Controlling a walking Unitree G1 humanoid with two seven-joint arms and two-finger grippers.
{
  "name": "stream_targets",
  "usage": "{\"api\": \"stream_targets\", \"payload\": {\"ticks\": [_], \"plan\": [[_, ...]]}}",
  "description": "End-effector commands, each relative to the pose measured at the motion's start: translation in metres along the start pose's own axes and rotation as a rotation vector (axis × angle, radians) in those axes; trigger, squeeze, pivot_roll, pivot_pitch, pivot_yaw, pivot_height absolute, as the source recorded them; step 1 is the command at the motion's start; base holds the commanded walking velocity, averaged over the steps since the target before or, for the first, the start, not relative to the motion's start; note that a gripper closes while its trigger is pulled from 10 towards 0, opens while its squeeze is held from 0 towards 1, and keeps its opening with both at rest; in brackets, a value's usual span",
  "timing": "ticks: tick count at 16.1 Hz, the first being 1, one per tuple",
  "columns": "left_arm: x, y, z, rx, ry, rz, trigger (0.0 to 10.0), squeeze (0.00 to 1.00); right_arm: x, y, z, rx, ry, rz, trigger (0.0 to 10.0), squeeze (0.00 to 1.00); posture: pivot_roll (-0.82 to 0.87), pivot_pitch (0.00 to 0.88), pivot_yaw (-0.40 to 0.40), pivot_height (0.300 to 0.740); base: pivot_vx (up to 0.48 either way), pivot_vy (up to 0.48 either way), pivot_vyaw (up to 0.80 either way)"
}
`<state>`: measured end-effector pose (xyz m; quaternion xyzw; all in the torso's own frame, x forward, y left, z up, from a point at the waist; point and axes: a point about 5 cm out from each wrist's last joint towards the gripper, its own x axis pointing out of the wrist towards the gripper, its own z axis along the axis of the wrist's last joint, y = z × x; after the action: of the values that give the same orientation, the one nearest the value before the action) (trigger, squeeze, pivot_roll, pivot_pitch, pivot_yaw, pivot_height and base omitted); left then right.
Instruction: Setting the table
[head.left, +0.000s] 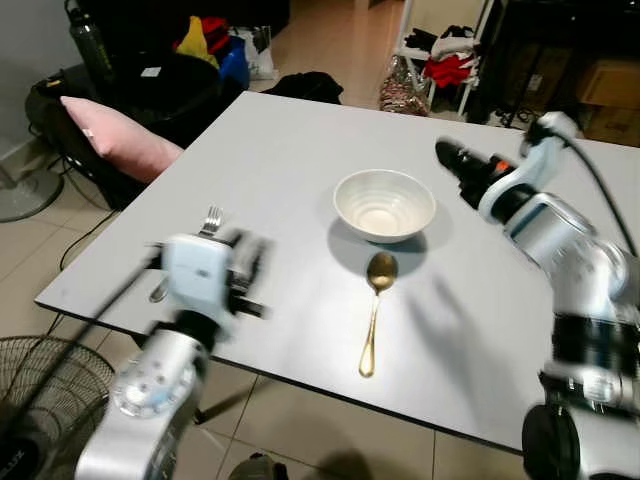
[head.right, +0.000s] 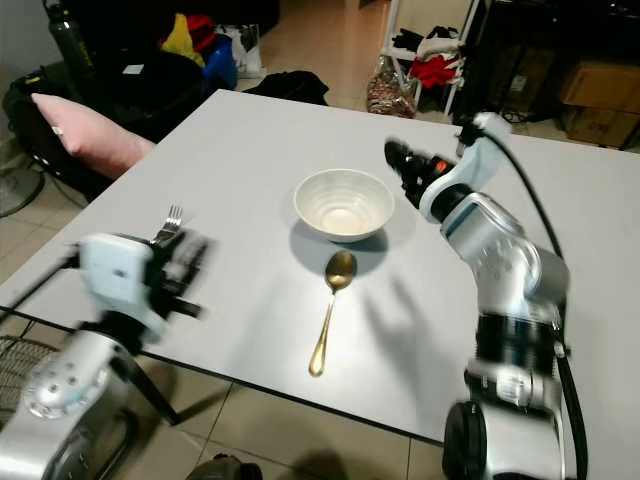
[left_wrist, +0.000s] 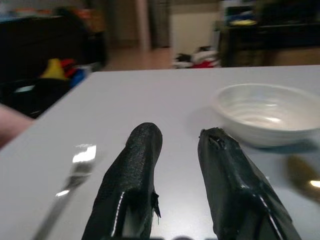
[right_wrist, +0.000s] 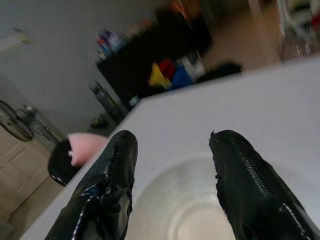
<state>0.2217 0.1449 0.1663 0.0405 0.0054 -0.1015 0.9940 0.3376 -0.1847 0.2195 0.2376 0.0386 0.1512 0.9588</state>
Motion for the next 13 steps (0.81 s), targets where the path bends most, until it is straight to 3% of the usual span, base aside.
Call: {"api": "stream_targets", "payload": {"ticks": [1,2,4,5,8,11,13], "plan": [[0.0,0.002,-0.002,0.027,0.008,0.028,10.0,0.0,-0.006,0.005,-0.002,-0.004,-0.009,0.027,10.0,0.0,-0.03,0.0,0.044,0.74,0.0,0.0,0.0],[-0.001,0.009,0.002,0.013,0.009,0.085,10.0,0.0,-0.022,0.014,-0.011,-0.077,0.013,0.048,10.0,0.0,-0.03,0.0,0.046,0.74,0.0,0.0,0.0],[-0.01,0.003,-0.004,0.053,0.038,0.057,10.0,0.0,-0.041,0.027,-0.038,-0.243,0.061,0.068,10.0,0.0,-0.04,0.0,0.053,0.74,0.0,0.0,0.0],[-0.011,0.001,-0.005,0.047,0.042,0.051,10.0,0.0,-0.044,0.026,-0.044,-0.279,0.079,0.058,10.0,0.0,-0.05,0.0,0.056,0.74,0.0,0.0,0.0],[-0.011,-0.007,-0.008,0.06,0.053,0.015,10.0,0.0,-0.058,0.026,-0.062,-0.32,0.119,0.047,10.0,0.0,-0.05,0.01,0.057,0.74,0.0,0.0,0.0],[-0.012,-0.007,-0.009,0.067,0.065,0.003,10.0,0.0,-0.073,0.031,-0.079,-0.395,0.146,0.022,10.0,0.0,-0.06,0.01,0.067,0.74,0.0,0.0,0.0],[-0.011,-0.007,-0.009,0.073,0.065,-0.005,10.0,0.0,-0.079,0.033,-0.086,-0.397,0.159,0.018,10.0,0.0,-0.06,0.008,0.073,0.74,0.0,0.0,0.0]]}}
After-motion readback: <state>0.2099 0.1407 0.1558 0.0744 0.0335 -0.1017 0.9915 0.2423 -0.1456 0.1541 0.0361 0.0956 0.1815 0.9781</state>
